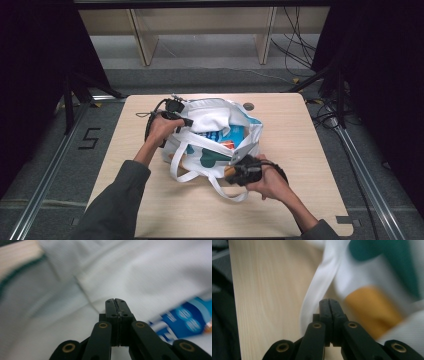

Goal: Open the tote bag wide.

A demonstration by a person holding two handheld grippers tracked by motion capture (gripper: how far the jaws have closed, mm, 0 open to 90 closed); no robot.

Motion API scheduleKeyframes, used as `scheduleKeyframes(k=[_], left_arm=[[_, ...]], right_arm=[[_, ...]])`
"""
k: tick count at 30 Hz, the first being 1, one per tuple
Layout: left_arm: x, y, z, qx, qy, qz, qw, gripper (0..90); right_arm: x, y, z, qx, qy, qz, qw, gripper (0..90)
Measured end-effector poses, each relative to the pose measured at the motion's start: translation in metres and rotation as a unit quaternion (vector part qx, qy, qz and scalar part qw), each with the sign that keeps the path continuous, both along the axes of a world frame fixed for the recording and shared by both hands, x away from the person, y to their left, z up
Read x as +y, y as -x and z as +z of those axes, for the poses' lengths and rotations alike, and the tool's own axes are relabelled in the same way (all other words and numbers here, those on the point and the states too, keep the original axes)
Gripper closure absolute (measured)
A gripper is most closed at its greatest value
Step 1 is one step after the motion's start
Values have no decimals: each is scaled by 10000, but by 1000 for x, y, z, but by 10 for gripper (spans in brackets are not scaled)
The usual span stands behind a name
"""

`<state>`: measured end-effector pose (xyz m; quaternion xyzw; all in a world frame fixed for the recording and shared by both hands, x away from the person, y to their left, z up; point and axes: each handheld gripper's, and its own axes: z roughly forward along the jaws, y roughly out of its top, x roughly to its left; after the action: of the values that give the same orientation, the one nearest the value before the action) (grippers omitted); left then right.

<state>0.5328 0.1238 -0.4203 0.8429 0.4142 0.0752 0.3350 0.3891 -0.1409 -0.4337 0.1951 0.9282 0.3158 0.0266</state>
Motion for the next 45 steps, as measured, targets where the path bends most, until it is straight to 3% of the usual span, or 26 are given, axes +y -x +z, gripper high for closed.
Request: scheduleKeyframes(k=[2,3,4,5,8,11,13,16,17,18,20,21,22,24,27,29,30,33,35,37,39,40,41,42,44,45], left_arm=[[-3,11,-4,97,-187,-349,9992,884],[-4,13,-6,147,-252,-469,9985,884],[-5,17,-8,184,-282,-537,9980,888],[-7,22,-11,189,-181,-504,9984,890],[-5,29,-9,158,-289,-673,9972,891],[-1,34,-5,148,-274,-803,9963,892],[2,39,-4,124,-268,-880,9957,893],[6,50,-5,43,-247,-930,9953,893],[8,53,-6,60,-244,-958,9951,893],[11,58,-8,116,-195,-985,9949,893],[14,68,-11,144,-149,-1050,9943,893],[15,72,-12,90,-133,-1126,9935,894],[17,78,-12,43,-131,-1182,9929,893],[19,88,-15,-53,-171,-1303,9913,894],[17,103,-29,-55,115,-1204,9926,895],[17,106,-32,-123,35,-1289,9916,895],[15,108,-33,-149,83,-1230,9923,895],[16,106,-28,-164,22,-1300,9914,894],[18,103,-17,-234,-107,-1384,9900,885],[18,101,-7,-381,192,-1189,9920,841],[21,90,9,-610,221,-1041,9924,844],[21,86,16,-619,260,-840,9942,846],[21,76,22,-787,299,-814,9931,848],[22,70,27,-852,304,-688,9935,847],[24,49,36,-996,252,-370,9940,849],[24,42,37,-1081,194,-257,9936,851]], right_arm=[[-2,-6,21,-278,-175,-126,9994,900],[-2,-8,30,-394,-361,-331,9980,900],[-2,-11,36,-474,-438,-391,9972,900],[-3,-16,41,-610,-534,-408,9959,900],[0,-36,53,-1019,-496,-808,9903,900],[9,-58,55,-1114,-288,-992,9884,900],[15,-71,52,-1095,-183,-963,9891,900],[24,-94,45,-946,161,-1058,9897,900],[26,-99,42,-1005,249,-1093,9886,900],[28,-104,40,-859,414,-1240,9877,900],[31,-118,33,-896,659,-1371,9843,900],[32,-126,30,-922,842,-1530,9803,900],[32,-131,28,-921,901,-1592,9788,900],[28,-147,24,-869,877,-1944,9731,900],[21,-165,17,-685,927,-2432,9631,900],[16,-175,8,-601,864,-2610,9596,900],[16,-178,4,-528,892,-2665,9582,900],[14,-185,-4,-399,950,-2768,9554,900],[13,-185,0,-306,900,-2691,9584,900],[11,-182,10,-344,752,-2527,9640,900],[7,-174,24,-491,606,-2456,9662,900],[5,-169,29,-581,522,-2338,9691,900],[4,-163,34,-599,412,-2239,9719,900],[1,-157,39,-672,377,-2129,9740,900],[-2,-145,43,-725,345,-2098,9744,900],[-7,-140,44,-799,391,-1949,9768,900]])
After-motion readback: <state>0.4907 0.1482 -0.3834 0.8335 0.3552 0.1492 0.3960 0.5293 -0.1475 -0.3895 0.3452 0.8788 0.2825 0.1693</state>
